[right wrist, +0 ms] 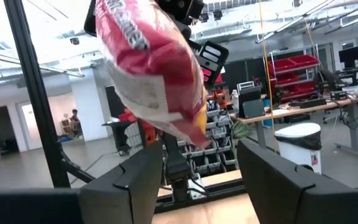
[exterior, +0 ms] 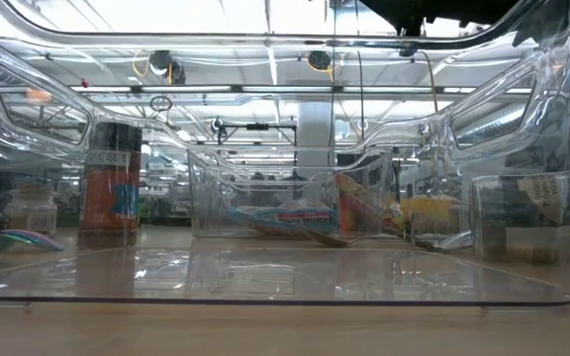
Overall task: Pick & Place Food Item
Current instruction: Put the red noodle pack into the middle transparent bin
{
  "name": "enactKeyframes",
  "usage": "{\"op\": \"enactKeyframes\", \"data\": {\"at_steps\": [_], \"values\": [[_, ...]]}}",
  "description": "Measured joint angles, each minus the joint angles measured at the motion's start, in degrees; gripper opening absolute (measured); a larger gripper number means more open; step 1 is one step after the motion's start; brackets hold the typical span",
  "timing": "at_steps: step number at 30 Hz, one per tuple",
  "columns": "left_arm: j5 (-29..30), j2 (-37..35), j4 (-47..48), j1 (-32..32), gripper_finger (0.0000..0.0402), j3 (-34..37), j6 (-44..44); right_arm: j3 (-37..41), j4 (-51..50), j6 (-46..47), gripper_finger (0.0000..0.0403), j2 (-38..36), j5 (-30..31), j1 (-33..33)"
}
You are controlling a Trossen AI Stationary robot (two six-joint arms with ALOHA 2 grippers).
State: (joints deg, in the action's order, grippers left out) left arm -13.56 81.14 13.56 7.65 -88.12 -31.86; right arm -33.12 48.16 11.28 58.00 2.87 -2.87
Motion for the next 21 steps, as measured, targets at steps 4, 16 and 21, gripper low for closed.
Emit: {"op": "enactKeyframes", "data": {"at_steps": [4, 16, 21], "values": [[0.0, 0.0, 0.1, 0.2, 0.0, 0.0, 0.0, 0.0, 3.3, 0.0, 0.0197, 0.0, 0.0, 0.0], [-2.6, 1.5, 0.1, 0.2, 0.0, 0.0, -1.1, 0.0, 5.5, 0.0, 0.0196, 0.0, 0.2, -0.1], [-3.1, 2.3, 0.0, 0.2, 0.0, -0.1, -1.3, 0.0, 5.5, 0.0, 0.0196, 0.0, 0.2, -0.1]]}}
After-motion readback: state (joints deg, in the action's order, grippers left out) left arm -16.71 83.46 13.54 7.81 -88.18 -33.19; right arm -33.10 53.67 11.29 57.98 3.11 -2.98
